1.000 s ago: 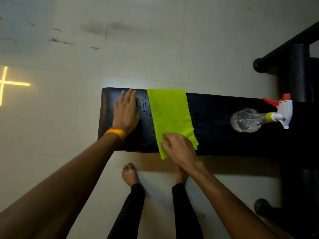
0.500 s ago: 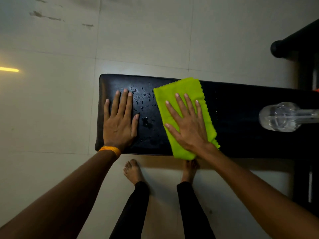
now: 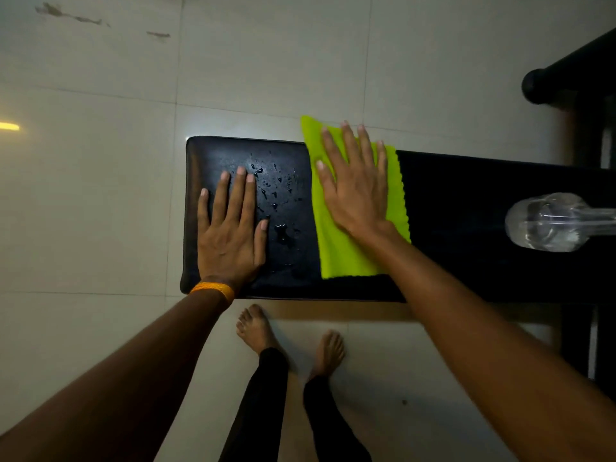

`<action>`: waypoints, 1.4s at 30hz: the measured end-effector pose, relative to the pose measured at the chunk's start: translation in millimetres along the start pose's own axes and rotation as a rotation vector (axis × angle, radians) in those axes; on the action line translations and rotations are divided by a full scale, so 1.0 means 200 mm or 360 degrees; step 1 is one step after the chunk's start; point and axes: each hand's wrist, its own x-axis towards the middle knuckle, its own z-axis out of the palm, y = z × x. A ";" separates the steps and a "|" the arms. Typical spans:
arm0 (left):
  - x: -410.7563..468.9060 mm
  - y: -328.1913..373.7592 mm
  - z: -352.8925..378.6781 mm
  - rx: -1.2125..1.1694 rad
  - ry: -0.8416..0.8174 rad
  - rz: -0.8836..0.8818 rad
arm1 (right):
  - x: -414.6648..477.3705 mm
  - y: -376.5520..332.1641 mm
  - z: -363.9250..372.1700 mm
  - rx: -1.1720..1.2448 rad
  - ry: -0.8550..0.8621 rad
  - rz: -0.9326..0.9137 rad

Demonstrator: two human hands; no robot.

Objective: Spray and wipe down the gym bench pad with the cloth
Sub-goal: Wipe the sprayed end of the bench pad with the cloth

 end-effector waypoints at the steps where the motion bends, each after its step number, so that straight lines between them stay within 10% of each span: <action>1: 0.00 0.00 0.00 -0.0004 0.0001 0.0001 | -0.01 -0.07 0.01 0.0024 0.0043 0.0134; 7: -0.01 -0.01 0.01 -0.0010 0.0034 -0.0001 | -0.35 -0.04 0.06 -0.0037 -0.0059 -0.0543; 14: 0.00 0.00 0.01 0.0017 0.0029 -0.0003 | -0.45 0.20 0.06 0.0010 0.0192 0.0537; 20: -0.01 -0.01 0.01 0.0023 0.0040 0.0001 | -0.48 0.07 0.08 -0.0033 -0.0019 -0.0192; 26: -0.01 -0.01 0.01 0.0032 0.0031 -0.0003 | -0.27 -0.07 0.07 0.0089 0.0272 0.0665; 32: -0.01 -0.01 0.02 -0.0001 0.0083 0.0003 | -0.36 -0.19 0.09 0.0044 -0.0004 -0.0114; 38: -0.01 -0.01 0.02 -0.0010 0.0086 0.0010 | -0.21 -0.19 0.08 0.0141 0.0251 0.0531; 42: 0.00 -0.01 0.01 -0.0016 0.0099 0.0023 | -0.61 -0.31 0.12 0.0044 0.0022 0.0098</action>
